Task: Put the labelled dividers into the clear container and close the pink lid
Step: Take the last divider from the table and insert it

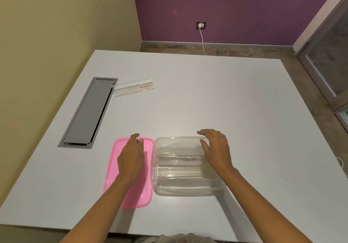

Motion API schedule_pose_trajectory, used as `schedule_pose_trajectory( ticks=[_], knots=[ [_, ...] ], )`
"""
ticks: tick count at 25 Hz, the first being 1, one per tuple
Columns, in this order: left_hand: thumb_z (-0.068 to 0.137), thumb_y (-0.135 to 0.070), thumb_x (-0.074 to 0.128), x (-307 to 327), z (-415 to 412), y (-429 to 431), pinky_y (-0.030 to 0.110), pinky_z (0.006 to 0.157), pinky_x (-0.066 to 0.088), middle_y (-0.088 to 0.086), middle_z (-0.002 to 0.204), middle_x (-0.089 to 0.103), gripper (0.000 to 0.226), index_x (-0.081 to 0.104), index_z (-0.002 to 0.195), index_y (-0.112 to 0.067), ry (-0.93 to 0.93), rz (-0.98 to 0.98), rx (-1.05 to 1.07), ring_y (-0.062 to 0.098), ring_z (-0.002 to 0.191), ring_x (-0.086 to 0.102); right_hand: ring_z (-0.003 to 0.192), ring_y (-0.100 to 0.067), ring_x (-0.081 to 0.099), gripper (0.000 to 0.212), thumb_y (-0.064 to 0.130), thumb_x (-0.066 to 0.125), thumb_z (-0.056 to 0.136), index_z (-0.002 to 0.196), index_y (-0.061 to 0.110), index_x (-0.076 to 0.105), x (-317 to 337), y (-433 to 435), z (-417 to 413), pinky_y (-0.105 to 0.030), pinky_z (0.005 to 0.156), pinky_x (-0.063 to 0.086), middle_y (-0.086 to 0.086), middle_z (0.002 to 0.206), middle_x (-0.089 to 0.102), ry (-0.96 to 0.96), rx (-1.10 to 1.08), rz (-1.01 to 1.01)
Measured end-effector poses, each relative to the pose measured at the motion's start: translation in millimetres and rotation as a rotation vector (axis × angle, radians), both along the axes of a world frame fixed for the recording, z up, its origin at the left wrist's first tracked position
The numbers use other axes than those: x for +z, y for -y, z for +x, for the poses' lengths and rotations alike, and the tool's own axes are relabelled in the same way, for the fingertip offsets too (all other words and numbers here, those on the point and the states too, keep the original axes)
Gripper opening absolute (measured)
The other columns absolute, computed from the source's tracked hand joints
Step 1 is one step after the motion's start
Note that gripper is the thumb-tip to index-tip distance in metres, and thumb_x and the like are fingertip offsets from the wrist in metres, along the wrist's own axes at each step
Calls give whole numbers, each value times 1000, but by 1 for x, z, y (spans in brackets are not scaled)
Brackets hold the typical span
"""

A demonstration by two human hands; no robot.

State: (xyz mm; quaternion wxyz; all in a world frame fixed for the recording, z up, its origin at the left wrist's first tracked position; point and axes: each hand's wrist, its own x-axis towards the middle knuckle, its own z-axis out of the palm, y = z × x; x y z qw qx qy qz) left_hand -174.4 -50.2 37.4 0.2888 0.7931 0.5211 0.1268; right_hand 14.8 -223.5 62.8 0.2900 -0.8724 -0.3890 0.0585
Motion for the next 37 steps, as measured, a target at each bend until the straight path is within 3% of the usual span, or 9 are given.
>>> schedule_pose_trajectory(
  ticks=[3, 8, 14, 16, 19, 24, 31, 33, 37],
  knots=[
    [99, -30, 35, 2, 22, -38, 40, 87, 43, 1, 121, 64, 34, 47, 128, -19, 1, 20, 17, 27, 111, 60, 109, -23, 60, 24, 16, 64, 88, 112, 19, 69, -4, -16, 11, -34, 103, 37, 0, 115, 70, -40, 83, -74],
    [98, -24, 41, 6, 66, -109, 46, 94, 42, 13, 131, 55, 37, 46, 131, -9, -94, 82, 6, 33, 118, 53, 86, -20, 66, 11, 23, 66, 87, 94, 22, 75, -1, -34, 32, -33, 86, 48, 2, 92, 76, -50, 229, -192],
    [92, -7, 49, 10, 123, -208, 39, 98, 42, 16, 139, 45, 45, 40, 136, -4, -28, -47, 250, 31, 126, 48, 82, -16, 65, 10, 23, 64, 89, 91, 25, 74, 1, -45, 48, -24, 75, 45, 7, 89, 73, -144, 280, -307],
    [91, -4, 48, 6, 139, -235, 38, 99, 41, 14, 138, 46, 48, 39, 138, -5, -93, 32, 222, 30, 128, 46, 84, -13, 64, 11, 22, 63, 89, 90, 26, 74, 1, -49, 51, -25, 74, 46, 9, 91, 73, -195, 271, -336],
    [92, -5, 46, -10, 156, -260, 36, 96, 34, 7, 113, 57, 45, 40, 137, -3, -320, 181, 66, 30, 131, 42, 85, -11, 64, 8, 23, 67, 86, 87, 27, 74, 2, -54, 53, -26, 74, 45, 10, 90, 73, -258, 241, -360],
    [91, -5, 47, -31, 167, -269, 48, 111, 26, 25, 125, 55, 38, 45, 129, 1, -493, 325, -109, 39, 121, 49, 84, -7, 61, 7, 22, 71, 82, 82, 28, 74, 4, -57, 60, -26, 74, 47, 12, 86, 72, -355, 232, -381],
    [88, 0, 51, -47, 160, -260, 41, 80, 41, 24, 104, 60, 17, 63, 100, 3, -598, 352, -151, 41, 93, 61, 87, -8, 61, 10, 13, 73, 80, 78, 23, 74, 6, -66, 64, -34, 78, 52, 11, 90, 70, -410, 282, -403],
    [85, 8, 50, -51, 151, -248, 37, 67, 38, 25, 96, 62, 19, 66, 92, 4, -529, 292, -110, 42, 86, 61, 87, -8, 61, 9, 13, 72, 81, 79, 22, 74, 6, -66, 63, -34, 79, 52, 10, 91, 70, -414, 271, -400],
    [87, -1, 50, -42, 134, -223, 33, 61, 37, 20, 77, 61, 20, 69, 84, 0, -296, 228, -59, 37, 68, 55, 93, -9, 60, 8, 18, 68, 85, 86, 24, 72, 9, -64, 56, -33, 82, 51, 9, 97, 68, -406, 263, -409]
  ],
)
